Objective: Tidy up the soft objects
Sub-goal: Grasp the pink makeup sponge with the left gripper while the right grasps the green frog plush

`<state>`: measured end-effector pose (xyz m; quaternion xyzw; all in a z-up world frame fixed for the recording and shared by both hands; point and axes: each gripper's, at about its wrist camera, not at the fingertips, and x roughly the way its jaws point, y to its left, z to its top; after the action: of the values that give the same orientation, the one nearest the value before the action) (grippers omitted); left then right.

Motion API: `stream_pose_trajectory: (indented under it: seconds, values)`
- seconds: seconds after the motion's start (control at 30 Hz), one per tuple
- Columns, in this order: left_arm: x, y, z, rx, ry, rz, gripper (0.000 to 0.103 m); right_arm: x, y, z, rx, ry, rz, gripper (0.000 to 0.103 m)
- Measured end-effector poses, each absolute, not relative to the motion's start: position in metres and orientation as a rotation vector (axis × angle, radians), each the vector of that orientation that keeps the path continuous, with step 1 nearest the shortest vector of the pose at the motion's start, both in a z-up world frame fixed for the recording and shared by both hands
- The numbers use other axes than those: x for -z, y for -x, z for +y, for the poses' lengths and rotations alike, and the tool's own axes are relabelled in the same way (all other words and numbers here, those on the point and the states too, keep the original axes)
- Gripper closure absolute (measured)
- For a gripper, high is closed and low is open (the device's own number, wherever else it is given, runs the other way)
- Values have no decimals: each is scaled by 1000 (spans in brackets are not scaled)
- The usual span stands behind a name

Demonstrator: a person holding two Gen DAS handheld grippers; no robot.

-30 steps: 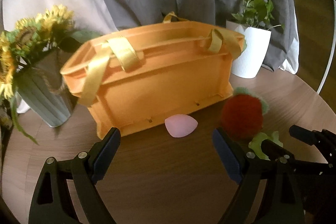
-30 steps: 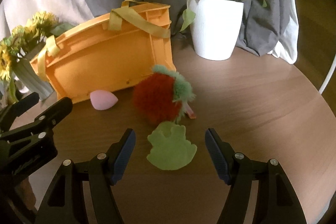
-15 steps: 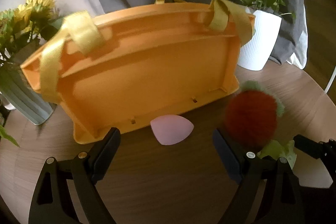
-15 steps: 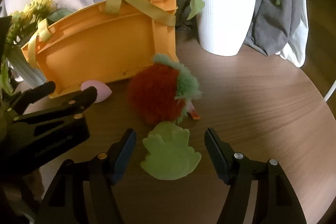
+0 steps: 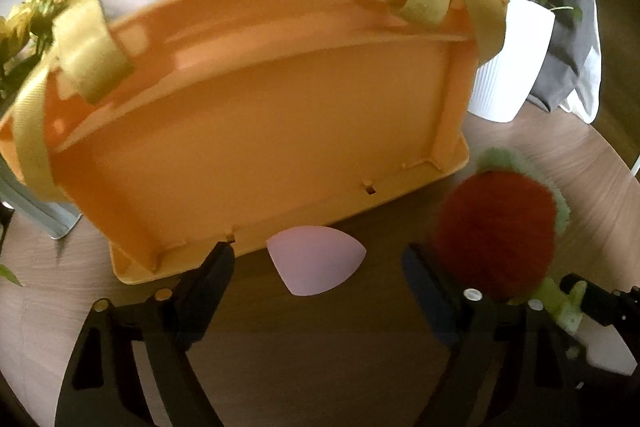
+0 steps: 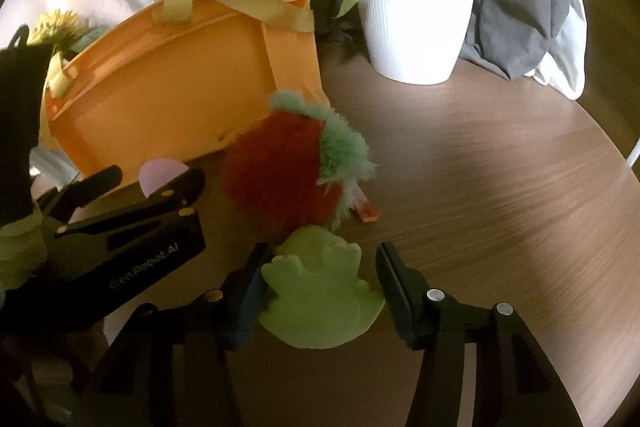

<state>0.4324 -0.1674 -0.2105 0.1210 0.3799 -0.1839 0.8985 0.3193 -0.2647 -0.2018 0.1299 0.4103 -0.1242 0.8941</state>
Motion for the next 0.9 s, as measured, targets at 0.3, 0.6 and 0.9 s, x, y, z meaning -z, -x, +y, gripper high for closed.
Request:
stream_pose_trajectory:
  seconds: [0.3,0.6,0.9]
  values:
    - [219,-440,-169,392,-243,837,50,199,-326,-265,255,-269,850,59]
    - [210,-431,-162,409,-232,813,55,201,-325,-266,251,-270,845,59]
    - [194,-413,-147,407,-212,805,55,189,-313,-262,237,-257,810,59]
